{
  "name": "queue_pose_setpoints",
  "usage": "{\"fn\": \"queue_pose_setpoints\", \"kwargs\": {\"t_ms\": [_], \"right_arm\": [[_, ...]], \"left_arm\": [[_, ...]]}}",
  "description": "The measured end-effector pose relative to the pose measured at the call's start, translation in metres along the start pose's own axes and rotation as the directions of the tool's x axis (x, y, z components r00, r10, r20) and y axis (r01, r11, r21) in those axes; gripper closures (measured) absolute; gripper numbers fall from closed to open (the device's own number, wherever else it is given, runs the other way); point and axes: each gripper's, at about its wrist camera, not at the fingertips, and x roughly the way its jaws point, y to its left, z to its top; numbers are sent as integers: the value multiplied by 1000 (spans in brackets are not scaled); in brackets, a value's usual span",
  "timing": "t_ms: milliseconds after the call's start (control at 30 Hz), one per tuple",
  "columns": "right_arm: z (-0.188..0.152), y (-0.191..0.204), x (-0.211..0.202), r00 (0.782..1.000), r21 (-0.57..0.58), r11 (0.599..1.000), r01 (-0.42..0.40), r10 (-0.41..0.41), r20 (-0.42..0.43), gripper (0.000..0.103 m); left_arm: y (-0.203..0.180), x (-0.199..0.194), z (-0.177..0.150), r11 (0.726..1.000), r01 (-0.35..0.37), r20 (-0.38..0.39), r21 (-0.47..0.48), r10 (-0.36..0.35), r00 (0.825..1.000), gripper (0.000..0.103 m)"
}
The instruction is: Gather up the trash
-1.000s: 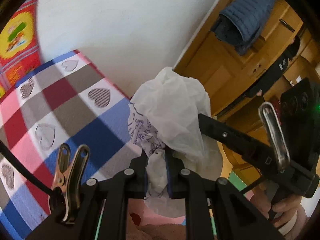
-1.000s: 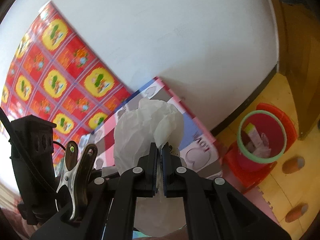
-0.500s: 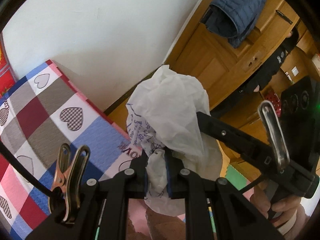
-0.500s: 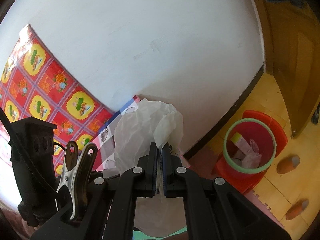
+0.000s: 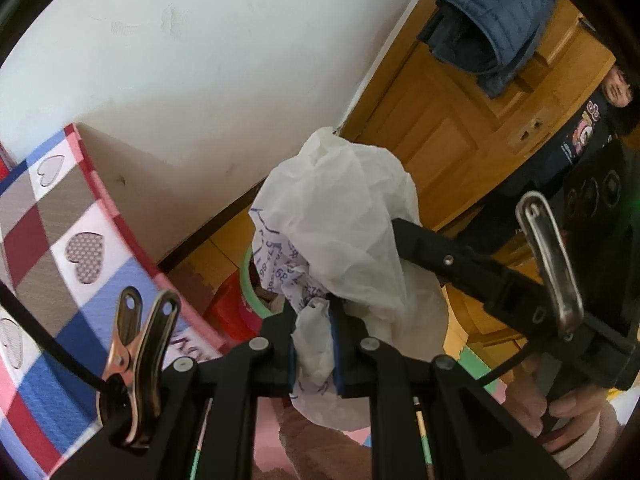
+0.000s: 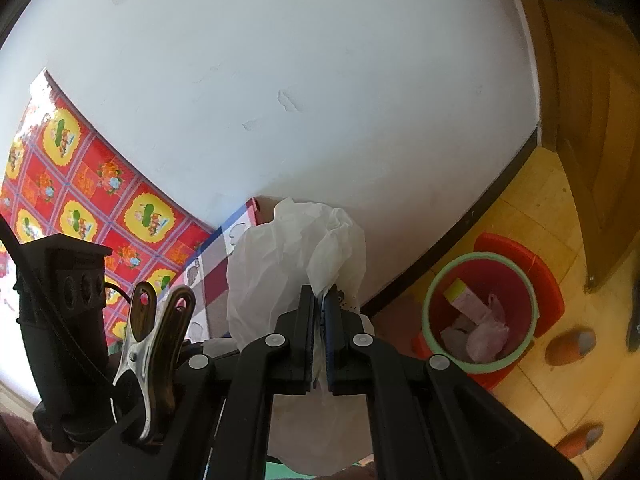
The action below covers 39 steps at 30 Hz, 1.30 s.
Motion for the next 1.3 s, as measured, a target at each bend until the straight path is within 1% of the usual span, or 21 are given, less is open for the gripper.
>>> {"fn": "queue_pose_setpoints", "kwargs": {"t_ms": [200, 500, 600, 767, 1000, 1100, 1200, 1300], "right_arm": [[14, -38, 2, 999, -13, 1000, -1, 1, -47, 97], [30, -84, 18, 993, -31, 999, 26, -29, -116, 97], [35, -97, 25, 991, -12, 1000, 17, -18, -136, 97], [38, -113, 41, 987, -27, 999, 19, -24, -161, 97], [33, -147, 85, 973, 2, 1000, 28, -26, -230, 97], [31, -162, 107, 965, 8, 999, 39, -36, -262, 97], [26, -175, 124, 957, 10, 998, 55, -50, -287, 97], [21, -189, 138, 947, 6, 998, 67, -62, -316, 97]], "left_arm": [[-21, 33, 4, 999, -19, -20, -28, 19, 1000, 90], [-43, 75, 9, 998, -49, -33, -25, 48, 998, 90], [-41, 86, 9, 998, -61, -41, -35, 60, 997, 90], [-34, 106, 5, 995, -97, -49, -26, 96, 994, 90], [-24, 154, 5, 988, -145, -90, -47, 141, 986, 90], [-17, 180, 2, 984, -164, -122, -66, 155, 980, 90], [-11, 202, -3, 983, -162, -146, -86, 149, 978, 90], [-8, 220, -5, 983, -158, -152, -90, 143, 978, 90]]}}
